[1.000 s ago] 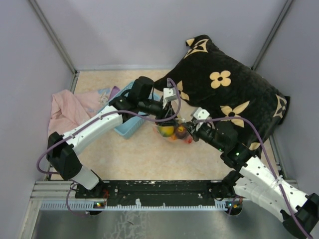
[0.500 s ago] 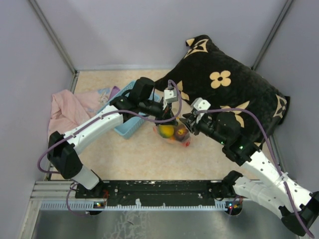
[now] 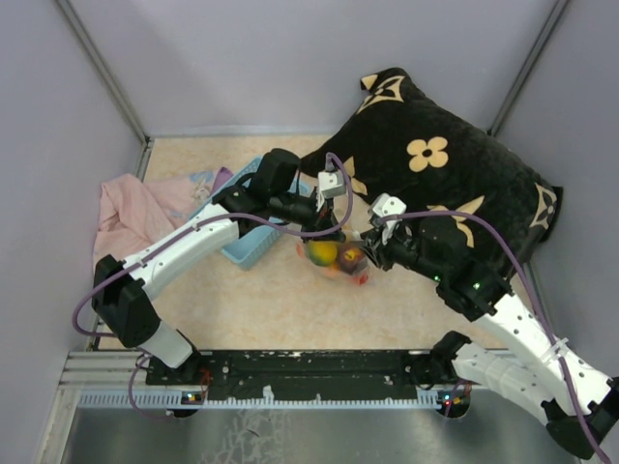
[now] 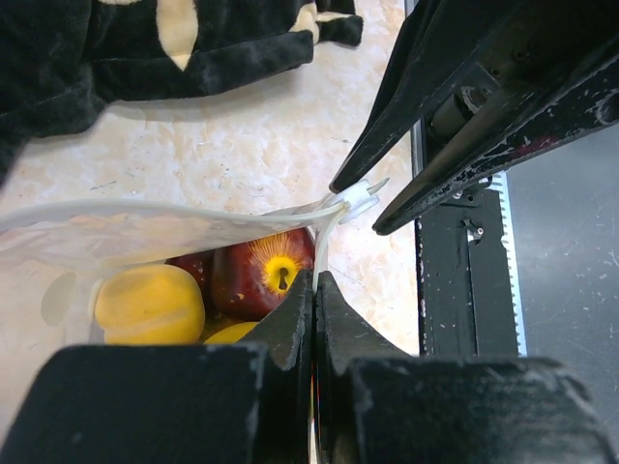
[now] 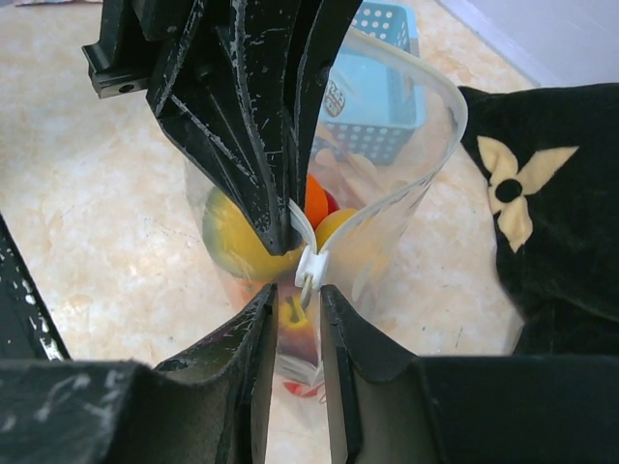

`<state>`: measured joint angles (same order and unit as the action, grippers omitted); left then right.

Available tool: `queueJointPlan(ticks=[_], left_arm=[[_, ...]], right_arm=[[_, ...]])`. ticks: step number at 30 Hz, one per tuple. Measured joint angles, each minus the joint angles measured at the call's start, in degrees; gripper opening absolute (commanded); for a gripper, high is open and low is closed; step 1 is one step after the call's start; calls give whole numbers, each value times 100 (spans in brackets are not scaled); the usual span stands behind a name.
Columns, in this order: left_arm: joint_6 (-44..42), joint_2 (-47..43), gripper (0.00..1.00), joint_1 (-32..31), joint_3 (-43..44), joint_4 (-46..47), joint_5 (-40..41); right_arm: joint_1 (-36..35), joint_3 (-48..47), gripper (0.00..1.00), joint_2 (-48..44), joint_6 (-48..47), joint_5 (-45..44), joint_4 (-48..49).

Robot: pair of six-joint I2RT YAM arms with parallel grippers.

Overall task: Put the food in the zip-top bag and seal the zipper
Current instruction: Zip the zipper food storage bag at the center of the board.

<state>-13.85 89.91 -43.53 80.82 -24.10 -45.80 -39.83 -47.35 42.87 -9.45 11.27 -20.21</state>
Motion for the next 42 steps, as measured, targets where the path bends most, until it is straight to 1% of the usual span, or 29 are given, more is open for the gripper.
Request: queueJointPlan(ticks=[2, 4, 14, 19, 22, 28, 30, 31, 32, 33, 34, 37, 39, 41, 42], left_arm=[[11, -2, 1, 0, 0, 15, 0], [13, 0, 2, 0, 0, 31, -2], [37, 0, 3, 2, -28, 188, 15], [48, -2, 3, 2, -42, 236, 35], [52, -2, 4, 0, -42, 247, 44], [55, -2, 4, 0, -50, 269, 66], [52, -2, 4, 0, -50, 269, 76], [52, 0, 4, 0, -50, 269, 76], [52, -2, 4, 0, -50, 269, 79], [52, 0, 4, 0, -50, 269, 76], [52, -2, 5, 0, -50, 269, 79], [52, -2, 5, 2, -50, 269, 79], [52, -2, 6, 0, -52, 269, 79], [52, -2, 8, 0, -52, 269, 79], [52, -2, 11, 0, -52, 269, 79]], right_arm=[[0, -46, 19, -15, -37, -9, -37], [0, -42, 17, -24, -59, -28, -35], [0, -20, 13, 162, -144, -44, 151], [0, -13, 25, 170, -151, 0, 177], [0, -15, 30, 201, -146, 70, 155], [0, -33, 31, 179, -146, 170, 61], [0, -33, 28, 175, -136, 170, 70], [0, -33, 26, 177, -125, 168, 76], [0, -33, 22, 177, -120, 162, 81], [0, -33, 15, 177, -96, 131, 90], [0, -31, 11, 175, -103, 107, 96], [0, 42, 3, 105, -87, -68, 164], [0, 92, 0, 37, -98, -138, 190], [0, 125, 0, -7, -105, -201, 210], [0, 127, 0, -7, -107, -221, 214]])
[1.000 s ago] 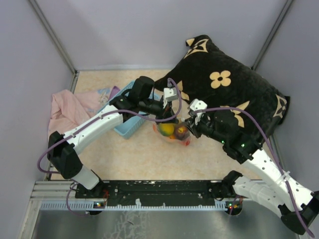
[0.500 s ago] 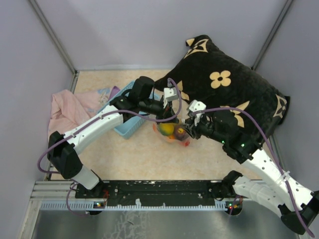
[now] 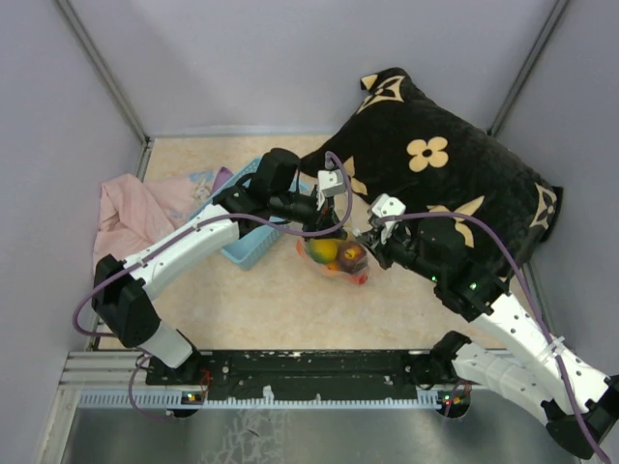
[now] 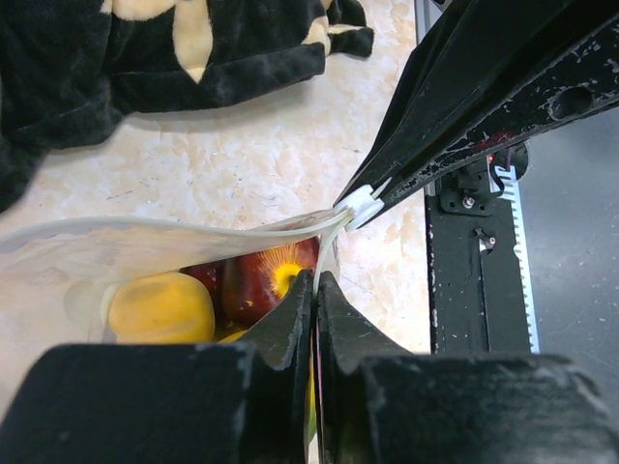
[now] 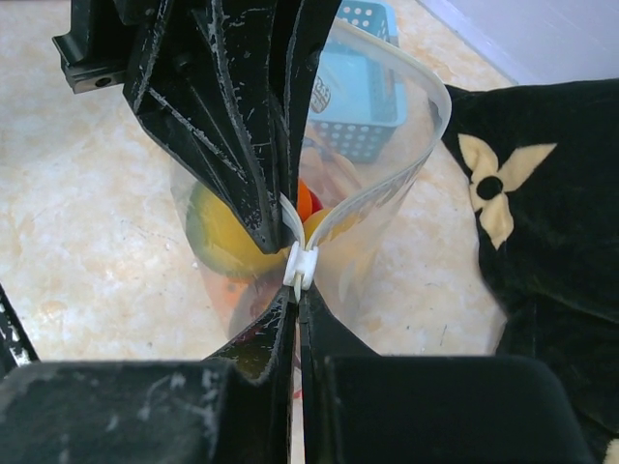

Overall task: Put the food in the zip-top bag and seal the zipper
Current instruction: Zip the zipper food storage bag at the center of the board.

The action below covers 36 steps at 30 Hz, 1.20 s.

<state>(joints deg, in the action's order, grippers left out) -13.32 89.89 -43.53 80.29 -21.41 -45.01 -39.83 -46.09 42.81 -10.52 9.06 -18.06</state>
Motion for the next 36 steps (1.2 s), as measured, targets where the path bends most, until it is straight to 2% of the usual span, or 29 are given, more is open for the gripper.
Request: queueJointPlan(ticks=[2, 9, 13, 18, 24, 32, 36], left_arm=[[0, 0, 20, 0, -9, 2, 2], [-247, -66, 62, 0, -20, -66, 181], [-601, -267, 71, 0, -20, -109, 256], [-1045, -597, 72, 2, -46, 105, 199], [-1707, -885, 69, 0, -341, 734, -249], [-2503, -623, 63, -15, -339, 824, -898], [-2739, -365, 56, -52, -203, 675, -1047]], right_arm=[[0, 0, 0, 7, -31, -2, 0], [0, 0, 0, 13, -234, 13, -9], [0, 0, 0, 13, -382, 79, -46], [0, -4, 0, 24, -494, 186, -48], [0, -9, 0, 31, -546, 308, -59], [0, -7, 0, 28, -551, 376, -61], [0, -9, 0, 28, -553, 396, -59]])
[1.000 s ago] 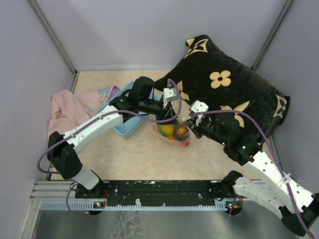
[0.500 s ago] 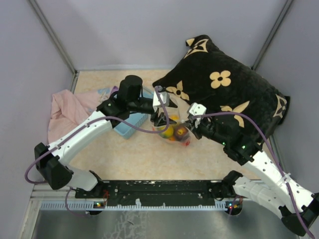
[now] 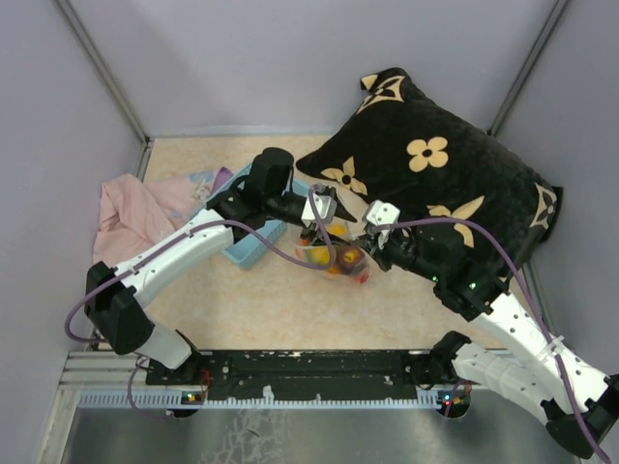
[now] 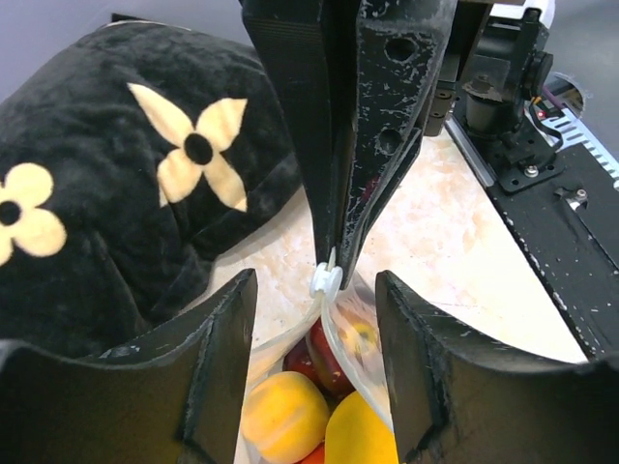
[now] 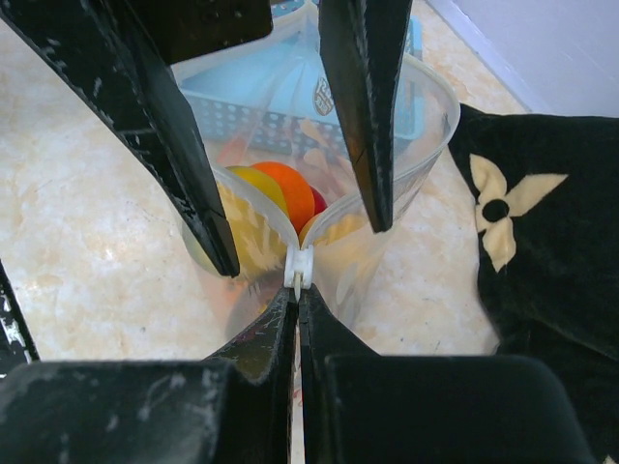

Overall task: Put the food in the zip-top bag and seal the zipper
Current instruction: Zip the zipper food storage bag at the center of the board.

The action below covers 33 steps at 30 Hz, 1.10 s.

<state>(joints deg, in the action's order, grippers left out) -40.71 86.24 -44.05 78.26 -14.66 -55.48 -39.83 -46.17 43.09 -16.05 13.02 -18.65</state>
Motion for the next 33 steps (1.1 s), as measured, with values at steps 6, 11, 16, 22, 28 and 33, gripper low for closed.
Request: queueJointPlan(ticks=[6, 11, 16, 22, 28, 33], left_arm=[[-138, 179, 41, -81, 70, -175, -103], [-162, 232, 22, -96, 81, -238, -118], [-177, 236, 4, -96, 94, -289, -61], [-175, 199, 3, -144, 92, -348, 238], [-175, 24, 5, -166, 17, -378, 647], [-184, -48, 5, -103, -33, -507, 1036]], right_arm=[[0, 2, 0, 0, -2, 20, 9], [0, 0, 0, 0, -37, 20, 15], [0, 2, 0, -2, -83, 9, -9], [0, 7, 0, -79, -247, -39, -120], [0, 7, 0, -177, -365, -81, -131], [94, 7, 0, -297, -446, -140, -284]])
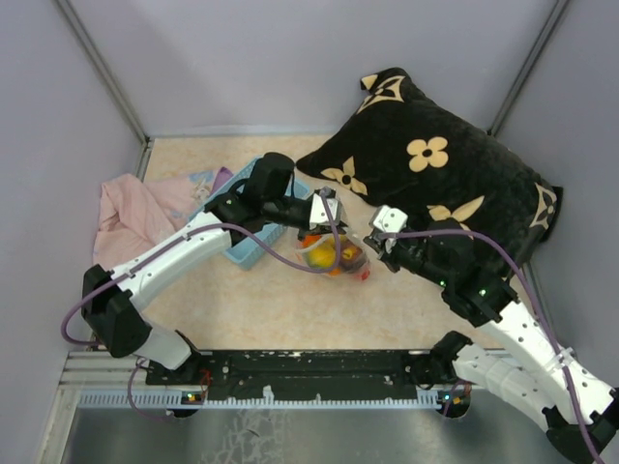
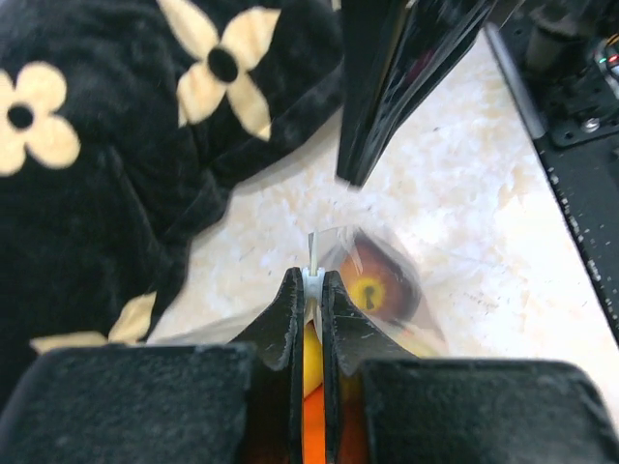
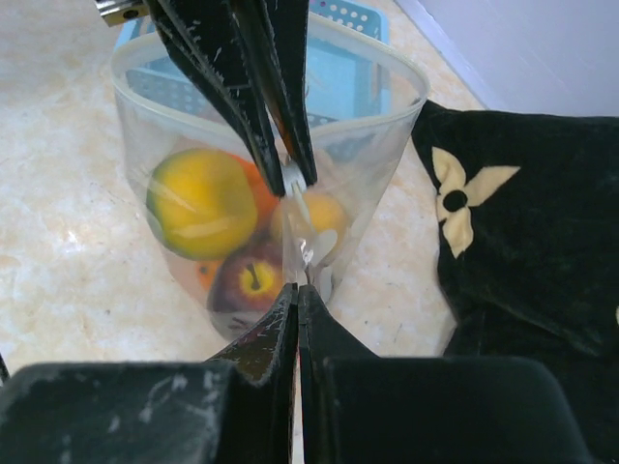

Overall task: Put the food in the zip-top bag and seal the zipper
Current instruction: Zip the zipper food storage bag at the center of the board.

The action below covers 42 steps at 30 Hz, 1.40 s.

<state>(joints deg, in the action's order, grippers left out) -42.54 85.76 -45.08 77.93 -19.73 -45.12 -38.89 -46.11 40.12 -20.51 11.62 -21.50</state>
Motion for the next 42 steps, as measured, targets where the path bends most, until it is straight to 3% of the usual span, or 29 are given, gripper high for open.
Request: queueJointPlan(ticks=[4, 7, 9, 16, 24, 28, 33, 42], left_arm=[[-31, -39, 5, 114, -33, -162, 243], [-55, -70, 5, 131, -33, -223, 221], [-57, -74, 4, 131, -33, -227, 146], [-55, -74, 4, 131, -31, -236, -197], [35, -74, 4, 118, -28, -229, -442], [55, -74, 4, 103, -28, -229, -490], [59, -72, 4, 105, -28, -212, -485], [74, -72, 3, 85, -15, -188, -286]], right_arm=[[68, -2, 2, -109, -70, -11, -142], [79, -7, 24, -94, -96, 114, -199], [81, -7, 33, -48, -70, 247, -186], [83, -13, 39, 396, -227, 570, 96], [83, -79, 36, 787, -494, 654, 516], [83, -94, 30, 896, -549, 737, 717], [83, -94, 0, 984, -581, 876, 732], [79, -101, 0, 839, -632, 621, 522]])
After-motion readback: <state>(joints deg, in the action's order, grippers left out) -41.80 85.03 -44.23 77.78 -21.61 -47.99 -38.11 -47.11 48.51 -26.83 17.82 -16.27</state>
